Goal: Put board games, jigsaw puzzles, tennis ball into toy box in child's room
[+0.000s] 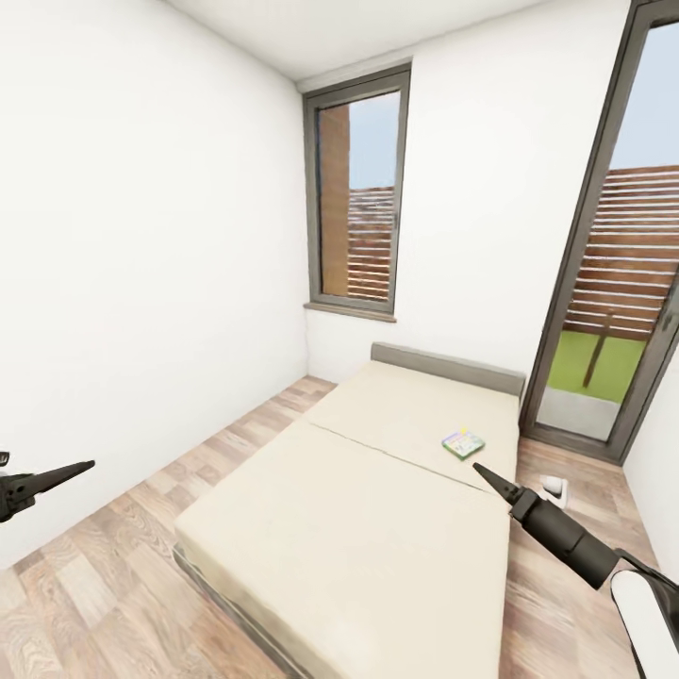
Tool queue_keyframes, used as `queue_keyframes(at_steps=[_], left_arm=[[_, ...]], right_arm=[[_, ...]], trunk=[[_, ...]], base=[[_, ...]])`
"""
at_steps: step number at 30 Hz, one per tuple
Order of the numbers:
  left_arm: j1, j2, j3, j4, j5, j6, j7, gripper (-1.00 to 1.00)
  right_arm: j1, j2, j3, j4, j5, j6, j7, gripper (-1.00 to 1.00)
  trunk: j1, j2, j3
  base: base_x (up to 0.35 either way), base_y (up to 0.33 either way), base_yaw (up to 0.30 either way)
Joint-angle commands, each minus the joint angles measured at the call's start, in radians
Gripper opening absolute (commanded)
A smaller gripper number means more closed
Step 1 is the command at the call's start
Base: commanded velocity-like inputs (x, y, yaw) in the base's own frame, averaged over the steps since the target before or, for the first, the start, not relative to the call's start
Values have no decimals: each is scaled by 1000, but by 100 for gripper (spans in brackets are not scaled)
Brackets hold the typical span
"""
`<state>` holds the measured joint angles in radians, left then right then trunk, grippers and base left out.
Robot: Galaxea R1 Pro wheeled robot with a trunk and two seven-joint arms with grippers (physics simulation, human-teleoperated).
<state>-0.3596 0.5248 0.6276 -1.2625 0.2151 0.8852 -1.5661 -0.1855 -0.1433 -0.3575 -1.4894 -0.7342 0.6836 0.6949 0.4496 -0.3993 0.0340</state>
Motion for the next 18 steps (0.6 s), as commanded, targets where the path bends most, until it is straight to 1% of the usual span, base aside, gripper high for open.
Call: queue_keyframes(at_steps=[1, 6, 13, 18], left_arm=[[-1, 0, 0, 0, -2, 11, -5, 100], [-1, 0, 0, 0, -1, 11, -5, 100], [-1, 0, 0, 0, -1, 11, -5, 100], [-1, 0, 1, 0, -1, 11, -5, 100]], right_arm=[[0, 0, -1, 0, -5, 7, 1, 100], [0, 0, -1, 0, -4, 7, 0, 100], [0, 0, 0, 0, -4, 7, -1, 100], [0, 0, 0, 0, -4, 7, -1, 100]], trunk=[[0, -1, 0], [0, -1, -1], [0, -1, -3], [0, -1, -5]], base=[[-5, -1, 293], [-68, -13, 293], [-163, -126, 293], [-56, -49, 293]])
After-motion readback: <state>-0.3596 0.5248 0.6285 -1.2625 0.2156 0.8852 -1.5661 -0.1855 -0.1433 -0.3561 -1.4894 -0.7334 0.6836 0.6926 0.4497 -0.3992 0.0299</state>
